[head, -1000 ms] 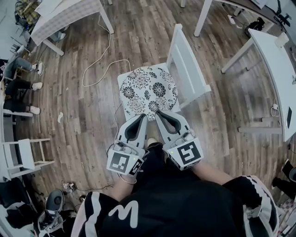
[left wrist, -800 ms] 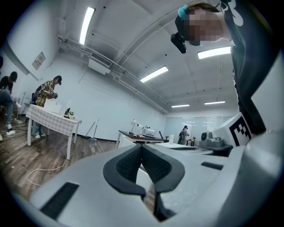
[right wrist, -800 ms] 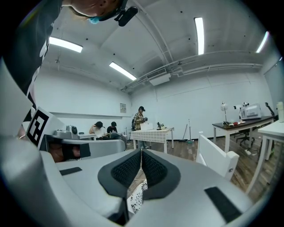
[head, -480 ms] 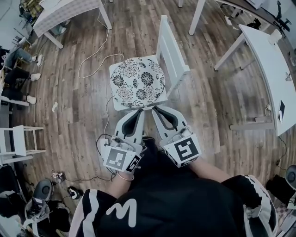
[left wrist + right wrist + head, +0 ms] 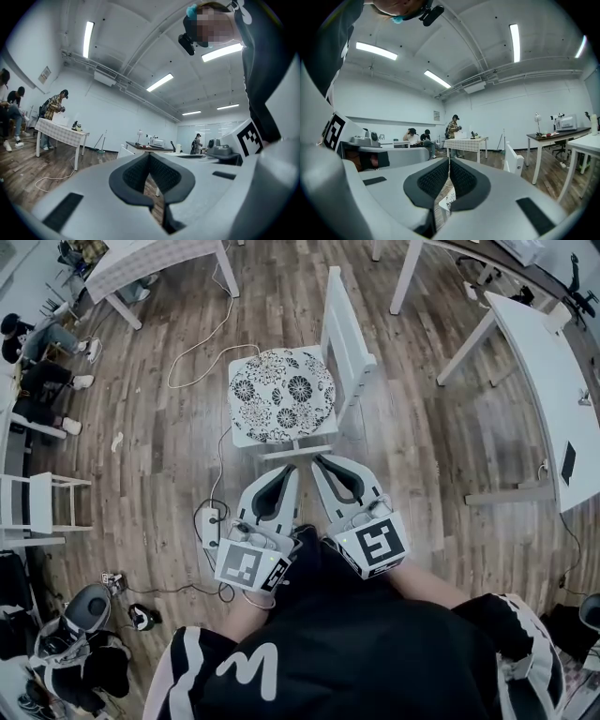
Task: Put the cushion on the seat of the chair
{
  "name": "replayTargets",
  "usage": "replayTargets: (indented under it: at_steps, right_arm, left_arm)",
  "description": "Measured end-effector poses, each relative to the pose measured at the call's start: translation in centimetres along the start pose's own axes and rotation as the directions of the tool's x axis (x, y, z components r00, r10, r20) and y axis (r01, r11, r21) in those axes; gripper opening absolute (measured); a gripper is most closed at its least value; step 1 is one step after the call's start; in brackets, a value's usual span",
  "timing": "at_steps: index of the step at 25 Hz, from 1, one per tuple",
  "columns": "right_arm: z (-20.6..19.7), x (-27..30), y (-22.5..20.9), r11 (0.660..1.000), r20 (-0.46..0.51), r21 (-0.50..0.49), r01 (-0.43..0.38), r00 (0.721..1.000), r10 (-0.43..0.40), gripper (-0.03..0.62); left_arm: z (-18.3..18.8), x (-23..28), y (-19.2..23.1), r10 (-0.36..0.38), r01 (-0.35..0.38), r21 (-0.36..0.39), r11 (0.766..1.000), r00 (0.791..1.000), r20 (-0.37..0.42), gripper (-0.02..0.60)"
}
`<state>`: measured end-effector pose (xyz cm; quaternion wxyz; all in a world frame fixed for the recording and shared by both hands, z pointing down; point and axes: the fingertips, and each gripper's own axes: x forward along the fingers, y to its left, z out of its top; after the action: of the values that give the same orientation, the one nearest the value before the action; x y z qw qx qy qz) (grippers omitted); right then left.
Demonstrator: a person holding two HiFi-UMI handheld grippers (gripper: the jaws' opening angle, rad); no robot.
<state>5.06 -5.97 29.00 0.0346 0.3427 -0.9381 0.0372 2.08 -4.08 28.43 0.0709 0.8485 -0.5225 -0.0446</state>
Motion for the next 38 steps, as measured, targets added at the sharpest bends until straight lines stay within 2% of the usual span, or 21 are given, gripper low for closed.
replayTargets:
  at_steps: [10, 22, 38]
  right_arm:
    - [-0.9, -1.6, 1.2, 0.999, -0.011, 0.032, -0.008, 1.0, 0.008, 0.025]
    - [-0.3, -2.9, 4.1, 1.0, 0.013, 0.003, -0.024, 1.0, 0.023, 0.025]
    - [-0.9, -8.3, 13.6, 0.998, 0.01, -0.006, 0.061, 0.998, -0.061, 0.025]
  left_arm:
    - [-1.0, -1.7, -1.6, 0.015, -0.015, -0.021, 1.0, 1.0, -0.015, 0.003]
    - [-0.9, -5.0, -2.0, 0.03, -0.03, -0.006, 1.0, 1.0, 0.003, 0.003]
    - [0.1, -15.0, -4.0, -0.033, 0.033, 0.003, 0.999, 0.999, 0.029, 0.003]
